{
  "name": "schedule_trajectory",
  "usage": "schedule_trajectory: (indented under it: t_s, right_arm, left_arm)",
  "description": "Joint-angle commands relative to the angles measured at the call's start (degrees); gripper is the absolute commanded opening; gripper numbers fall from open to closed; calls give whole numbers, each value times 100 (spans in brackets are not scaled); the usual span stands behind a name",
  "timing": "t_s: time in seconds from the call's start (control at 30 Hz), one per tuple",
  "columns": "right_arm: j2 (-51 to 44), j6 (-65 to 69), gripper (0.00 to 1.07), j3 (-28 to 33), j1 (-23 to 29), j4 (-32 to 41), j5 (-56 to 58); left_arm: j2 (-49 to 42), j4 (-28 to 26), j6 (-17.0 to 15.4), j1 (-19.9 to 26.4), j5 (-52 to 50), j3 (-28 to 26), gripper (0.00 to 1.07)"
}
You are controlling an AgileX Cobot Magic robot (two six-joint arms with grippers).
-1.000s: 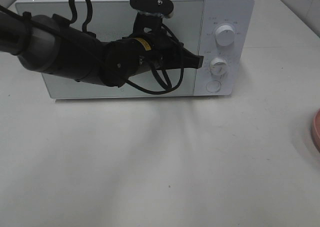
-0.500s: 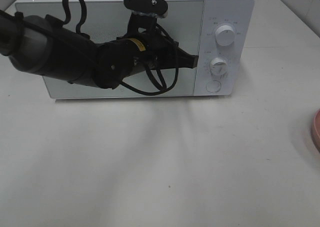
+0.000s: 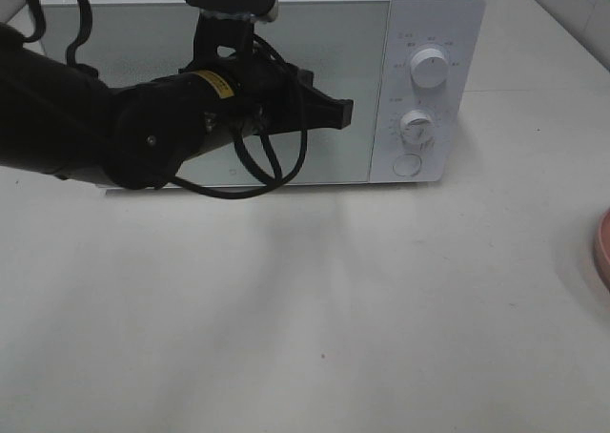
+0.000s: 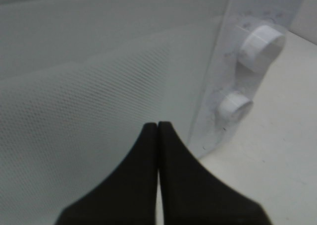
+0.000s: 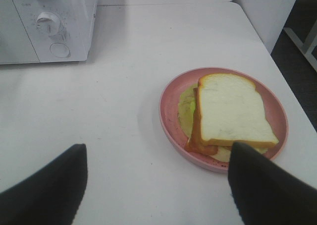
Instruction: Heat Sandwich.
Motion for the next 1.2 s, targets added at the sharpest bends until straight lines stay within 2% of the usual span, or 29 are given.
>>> schedule_trajectory:
  t_s: [0.03, 0.17, 0.27, 0.3, 0.33, 0.37, 0.4, 0.47, 0.53, 0.6, 0.63, 0.77, 0.83, 0.93, 1.0, 1.07, 1.1, 1.17, 1.2]
  right_arm:
    - [-166, -29, 75, 0, -29, -17, -6]
    - [-166, -29, 75, 0, -29, -17, -6]
    - [-166, -29, 75, 0, -29, -17, -6]
    - [-166, -29, 75, 0, -29, -17, -6]
    - [-166, -29, 75, 0, -29, -17, -6]
    - [-166, -29, 75, 0, -29, -17, -6]
    - [-166, -29, 75, 0, -29, -17, -6]
    - [-166, -29, 75, 0, -29, -17, -6]
    - [-166, -29, 75, 0, -29, -17, -6]
    - [-166, -29, 75, 0, -29, -17, -6]
    - [-166, -29, 75, 0, -29, -17, -6]
    - [-166, -29, 75, 0, -29, -17, -6]
    - [-166, -29, 75, 0, -29, -17, -6]
    - [-166, -29, 75, 0, -29, -17, -6]
    - [-166, -29, 75, 0, -29, -17, -6]
    - [-166, -29, 75, 0, -29, -17, -6]
    - [-166, -29, 75, 0, -29, -17, -6]
    - [-166, -29, 75, 0, -29, -17, -6]
    - [-166, -29, 75, 0, -29, -17, -6]
  left_arm:
    - [-292, -23, -40, -103, 281, 166, 0]
    - [-584, -23, -52, -149, 831, 390, 1]
    - [-951, -29, -80, -143, 2074, 464, 41]
    - [-1112, -29, -80, -143, 2624, 464, 75]
    - [-1112, -29, -80, -143, 2624, 464, 75]
    - [-1192, -17, -80, -143, 2893, 464, 93]
    - [-1272, -17, -63, -143, 3151, 464, 102]
    - [-1484, 92, -57, -143, 3873, 464, 98]
    - [-1570, 166, -57, -143, 4154, 464, 98]
    - [-1788, 510, -63, -143, 4905, 464, 98]
    - [-1788, 510, -63, -143, 4905, 464, 98]
    - [-2166, 596, -115, -6, 6171, 464, 98]
    - [-2229, 602, -178, 74, 6348, 464, 98]
    - [-2487, 602, -304, 670, 7116, 464, 98]
    - [-2555, 602, -304, 808, 7265, 464, 98]
    - [-2865, 613, -304, 1301, 7592, 464, 98]
    - [-2865, 613, -304, 1301, 7592, 464, 98]
    - [-3083, 682, -304, 1633, 7769, 464, 98]
    - [-3323, 756, -309, 2086, 7987, 464, 98]
